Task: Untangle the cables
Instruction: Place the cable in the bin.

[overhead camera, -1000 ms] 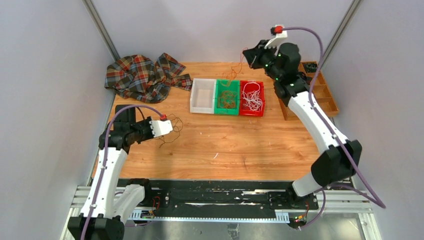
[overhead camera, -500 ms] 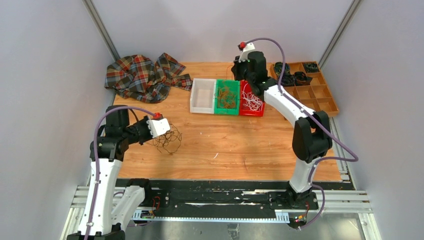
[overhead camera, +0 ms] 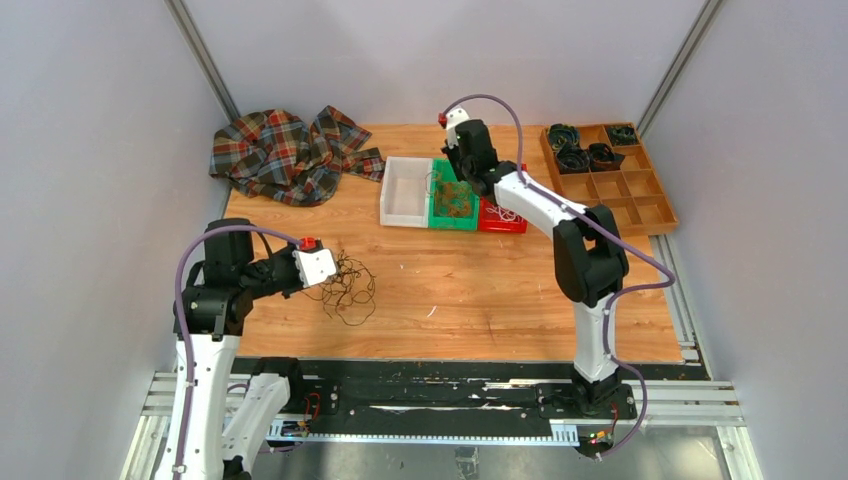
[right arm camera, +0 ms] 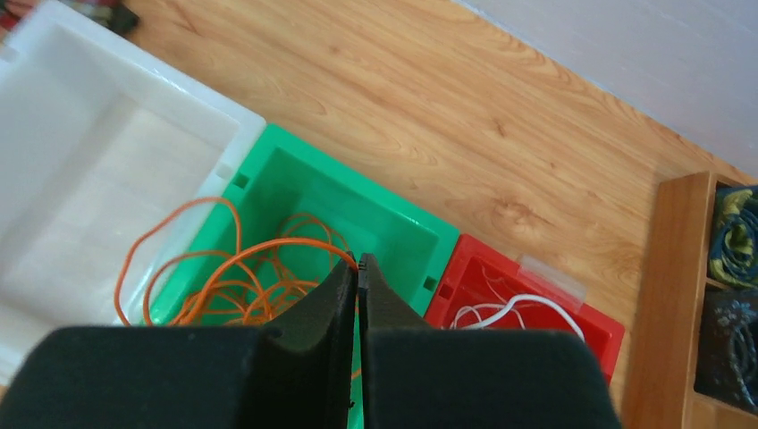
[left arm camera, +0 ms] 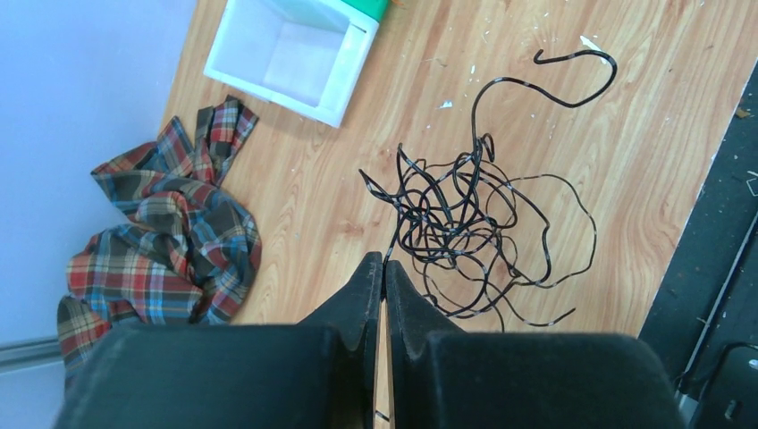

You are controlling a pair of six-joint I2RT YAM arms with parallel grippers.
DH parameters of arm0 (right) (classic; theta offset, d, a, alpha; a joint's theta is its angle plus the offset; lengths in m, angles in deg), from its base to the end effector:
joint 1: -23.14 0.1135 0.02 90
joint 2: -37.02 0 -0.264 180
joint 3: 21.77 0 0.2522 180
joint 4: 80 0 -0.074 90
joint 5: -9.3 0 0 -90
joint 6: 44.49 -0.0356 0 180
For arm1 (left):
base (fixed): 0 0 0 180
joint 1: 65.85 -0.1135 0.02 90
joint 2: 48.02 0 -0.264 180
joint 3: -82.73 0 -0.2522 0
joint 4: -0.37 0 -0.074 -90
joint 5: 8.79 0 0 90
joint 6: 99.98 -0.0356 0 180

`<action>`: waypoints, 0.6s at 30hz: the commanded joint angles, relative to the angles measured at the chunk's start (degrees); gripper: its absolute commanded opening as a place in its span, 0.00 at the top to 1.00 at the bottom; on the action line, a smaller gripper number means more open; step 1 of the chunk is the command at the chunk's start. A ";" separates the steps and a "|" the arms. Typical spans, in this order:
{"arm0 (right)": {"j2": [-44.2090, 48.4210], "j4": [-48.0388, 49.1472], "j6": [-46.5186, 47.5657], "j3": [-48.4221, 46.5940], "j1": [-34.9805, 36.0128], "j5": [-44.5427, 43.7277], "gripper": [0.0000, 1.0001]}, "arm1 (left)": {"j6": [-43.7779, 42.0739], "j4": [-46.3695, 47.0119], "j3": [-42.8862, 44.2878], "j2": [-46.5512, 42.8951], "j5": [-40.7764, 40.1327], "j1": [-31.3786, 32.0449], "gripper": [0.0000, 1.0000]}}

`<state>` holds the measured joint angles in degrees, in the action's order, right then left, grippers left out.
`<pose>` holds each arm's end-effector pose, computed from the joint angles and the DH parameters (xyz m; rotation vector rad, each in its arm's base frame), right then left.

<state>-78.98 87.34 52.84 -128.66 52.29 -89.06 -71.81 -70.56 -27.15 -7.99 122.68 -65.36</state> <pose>0.4271 0.2323 0.2703 -0.5175 1.8781 0.1098 0.1120 -0.0245 0.3439 1.3697 1.5766 -0.1899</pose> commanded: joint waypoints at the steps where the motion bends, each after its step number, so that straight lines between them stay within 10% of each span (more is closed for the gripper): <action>1: -1.95 -5.27 3.51 -2.77 1.57 -9.55 0.94 | 0.93 -0.21 1.12 -0.03 2.02 -0.23 0.95; 6: -0.01 -6.33 3.03 -1.86 1.98 -6.77 0.60 | 1.27 -0.14 1.51 0.05 3.14 -0.23 0.95; 18: 7.31 -8.36 0.05 -3.32 2.01 8.59 0.38 | 3.02 -0.14 3.36 0.95 8.35 -0.22 0.92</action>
<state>-73.23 81.55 54.52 -128.63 53.64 -85.43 -69.29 -70.76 -25.09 -6.81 128.45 -65.36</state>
